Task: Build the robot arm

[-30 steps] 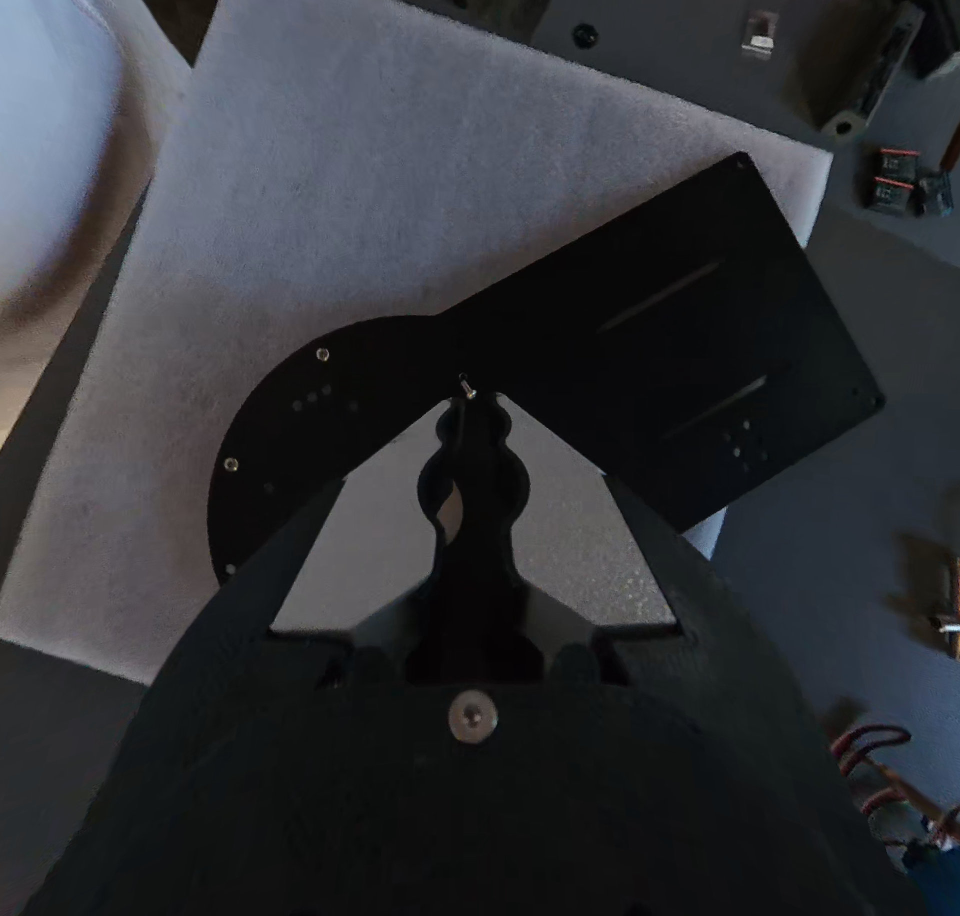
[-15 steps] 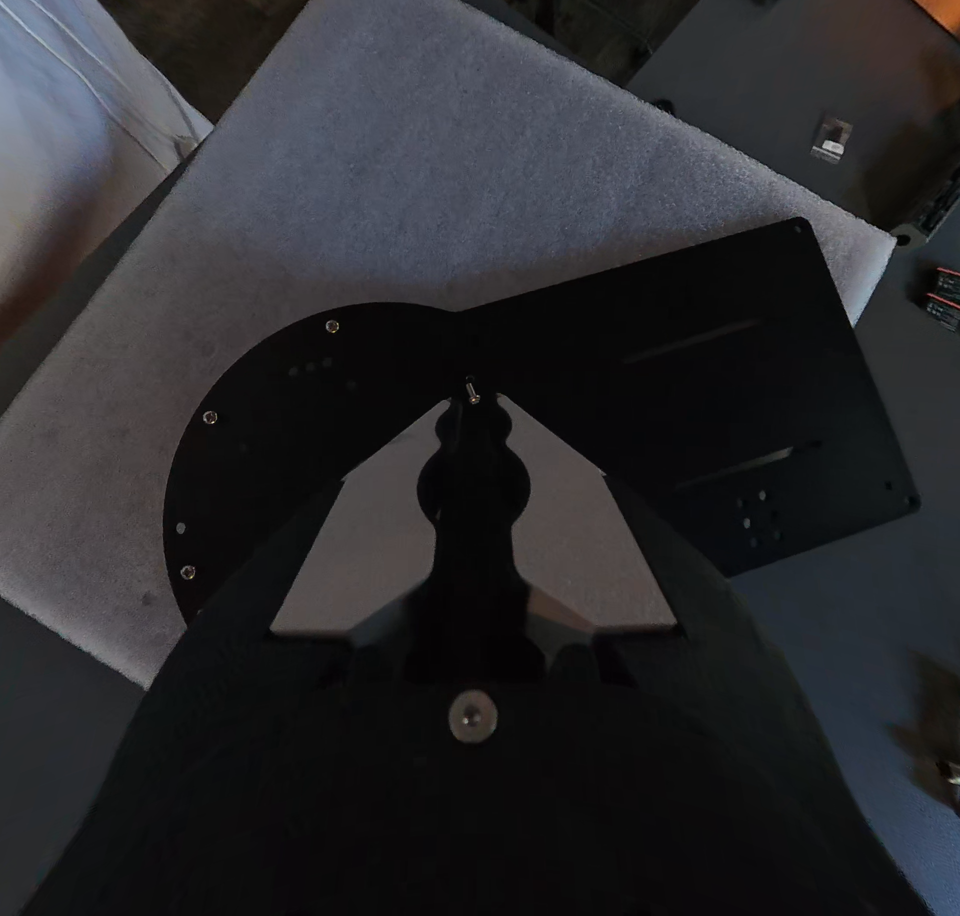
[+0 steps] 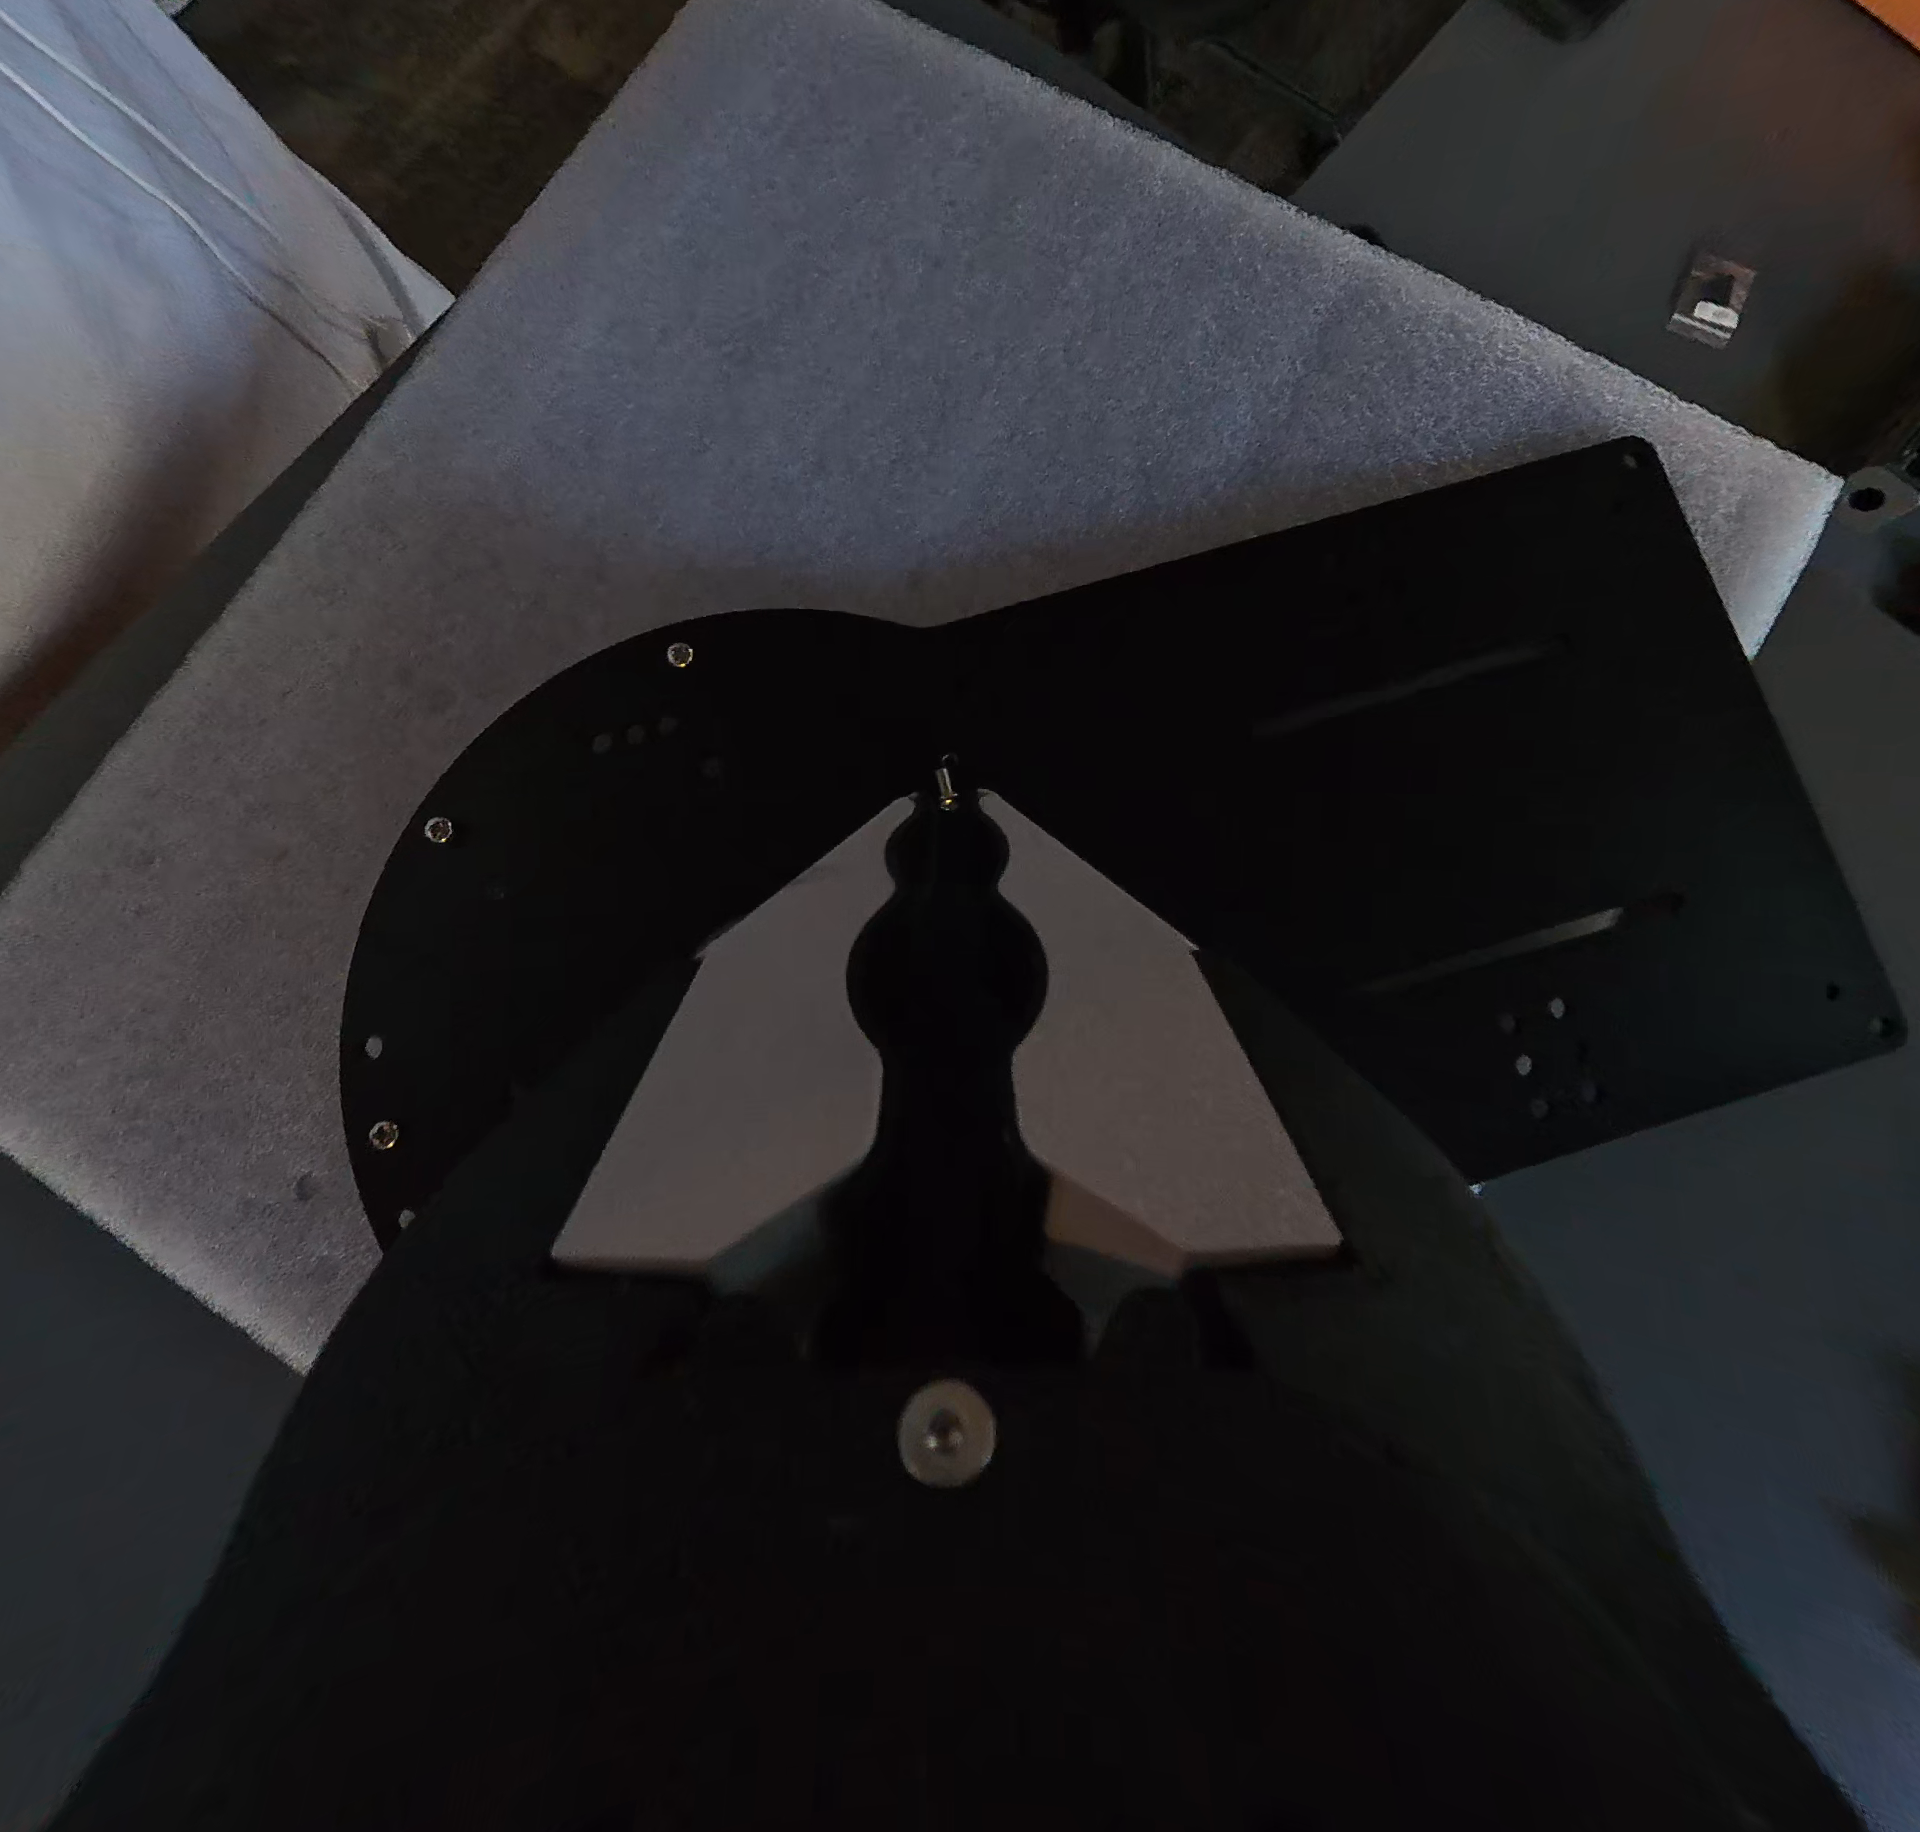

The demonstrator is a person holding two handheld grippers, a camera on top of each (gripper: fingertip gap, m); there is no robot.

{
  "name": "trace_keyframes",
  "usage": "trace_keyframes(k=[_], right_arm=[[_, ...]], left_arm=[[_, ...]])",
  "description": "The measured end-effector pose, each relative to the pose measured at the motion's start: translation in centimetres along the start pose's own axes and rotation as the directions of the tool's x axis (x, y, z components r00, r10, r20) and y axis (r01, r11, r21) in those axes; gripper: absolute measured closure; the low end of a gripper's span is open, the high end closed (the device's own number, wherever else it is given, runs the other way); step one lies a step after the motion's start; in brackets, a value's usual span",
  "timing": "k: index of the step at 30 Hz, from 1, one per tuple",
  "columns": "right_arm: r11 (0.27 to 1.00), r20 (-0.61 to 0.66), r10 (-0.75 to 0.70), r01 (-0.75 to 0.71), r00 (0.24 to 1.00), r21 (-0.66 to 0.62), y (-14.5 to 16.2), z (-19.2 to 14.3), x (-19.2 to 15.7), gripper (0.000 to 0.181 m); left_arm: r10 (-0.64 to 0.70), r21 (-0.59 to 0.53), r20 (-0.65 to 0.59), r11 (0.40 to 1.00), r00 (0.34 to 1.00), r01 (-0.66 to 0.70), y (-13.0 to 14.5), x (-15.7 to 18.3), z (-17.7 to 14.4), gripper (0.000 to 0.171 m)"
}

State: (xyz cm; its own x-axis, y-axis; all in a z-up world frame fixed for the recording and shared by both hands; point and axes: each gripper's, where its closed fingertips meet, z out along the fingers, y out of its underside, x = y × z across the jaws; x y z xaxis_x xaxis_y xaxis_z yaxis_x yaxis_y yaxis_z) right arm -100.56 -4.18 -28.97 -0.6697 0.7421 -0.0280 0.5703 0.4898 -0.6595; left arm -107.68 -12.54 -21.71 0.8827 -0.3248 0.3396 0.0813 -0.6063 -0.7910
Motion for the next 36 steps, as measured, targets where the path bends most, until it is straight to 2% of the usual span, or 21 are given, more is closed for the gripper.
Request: trace_keyframes(k=[3,6,11,22,31,36], right_arm=[[1.0,-0.034,0.002,-0.002,0.999,-0.005,0.0,-0.1,0.3,0.177],[0.998,-0.112,-0.057,0.053,0.992,-0.041,-0.9,-0.2,0.6,0.177],[0.943,-0.212,-0.282,0.23,0.936,-0.24,-1.9,0.2,0.7,0.177],[0.8,-0.144,-0.462,0.341,0.875,-0.493,-1.4,0.7,0.6,0.178],[0.685,-0.093,-0.569,0.408,0.817,-0.603,-1.4,1.1,0.4,0.178],[0.651,-0.09,-0.589,0.405,0.803,-0.642,-1.3,1.0,0.8,0.178]], left_arm=[[-0.009,-0.007,0.001,1.0,1.0,0.009,0.4,0.0,0.1,0.12],[-0.012,-0.003,0.005,1.0,1.0,0.012,0.6,0.0,0.1,0.12],[-0.024,0.01,0.008,1.0,1.0,0.024,1.0,-0.1,-0.1,0.12],[-0.057,0.062,0.012,0.996,0.998,0.057,2.1,-0.5,-0.8,0.12],[-0.073,0.089,0.017,0.993,0.997,0.071,2.8,-0.9,-1.7,0.12],[-0.073,0.093,0.007,0.993,0.997,0.072,3.0,-0.8,-2.0,0.12]])
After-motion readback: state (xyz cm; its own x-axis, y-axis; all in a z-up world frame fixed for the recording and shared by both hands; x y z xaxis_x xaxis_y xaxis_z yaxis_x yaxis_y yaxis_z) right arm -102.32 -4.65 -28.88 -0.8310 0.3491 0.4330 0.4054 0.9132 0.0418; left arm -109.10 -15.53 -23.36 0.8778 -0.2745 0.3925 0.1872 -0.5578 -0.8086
